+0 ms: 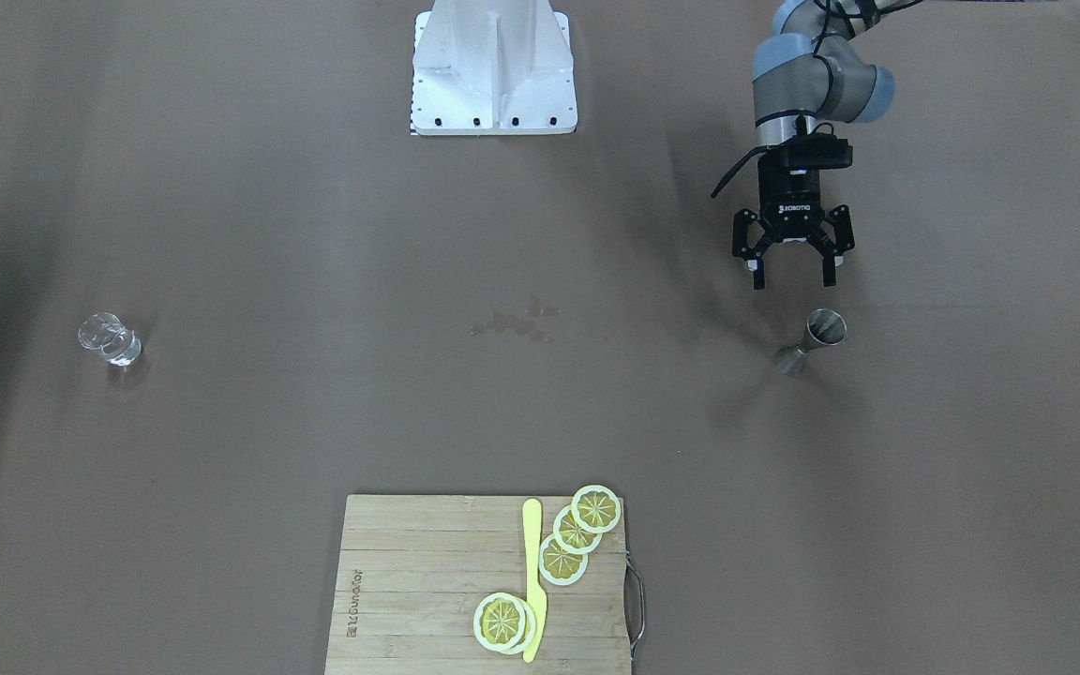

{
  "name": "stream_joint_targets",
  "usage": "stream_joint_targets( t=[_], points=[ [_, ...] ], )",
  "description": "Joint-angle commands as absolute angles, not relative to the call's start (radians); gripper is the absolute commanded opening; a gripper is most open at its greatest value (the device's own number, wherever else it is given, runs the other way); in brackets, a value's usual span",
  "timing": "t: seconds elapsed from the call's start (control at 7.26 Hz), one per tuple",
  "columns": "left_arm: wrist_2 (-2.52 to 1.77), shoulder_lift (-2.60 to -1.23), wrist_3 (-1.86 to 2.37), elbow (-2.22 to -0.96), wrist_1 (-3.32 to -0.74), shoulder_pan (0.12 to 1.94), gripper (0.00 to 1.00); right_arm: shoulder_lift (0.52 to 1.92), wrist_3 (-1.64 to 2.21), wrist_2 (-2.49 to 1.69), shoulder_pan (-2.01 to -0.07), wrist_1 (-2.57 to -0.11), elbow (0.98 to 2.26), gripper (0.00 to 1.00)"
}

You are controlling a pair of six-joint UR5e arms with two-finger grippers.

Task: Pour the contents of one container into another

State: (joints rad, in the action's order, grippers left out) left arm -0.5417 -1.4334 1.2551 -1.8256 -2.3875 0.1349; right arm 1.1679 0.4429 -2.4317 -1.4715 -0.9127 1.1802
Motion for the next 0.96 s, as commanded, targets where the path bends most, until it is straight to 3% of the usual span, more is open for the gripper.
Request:
stream_joint_targets(
  t=[0.0, 0.55, 0.83],
  points=[
    [-0.614, -1.297, 1.256, -1.910, -2.375, 0.100, 0.99, 1.216, 0.430, -2.381, -1.486, -1.168, 1.250, 1.00],
    [-1.215, -1.229, 1.238, -1.918, -2.556, 0.286, 0.99, 1.409, 0.417, -2.347, -1.448, -1.239, 1.446, 1.00],
    [-1.576, -1.230, 0.904, -1.884, -2.595, 0.525, 0.99, 1.453, 0.373, -2.339, -1.465, -1.523, 1.599, 1.00]
  ],
)
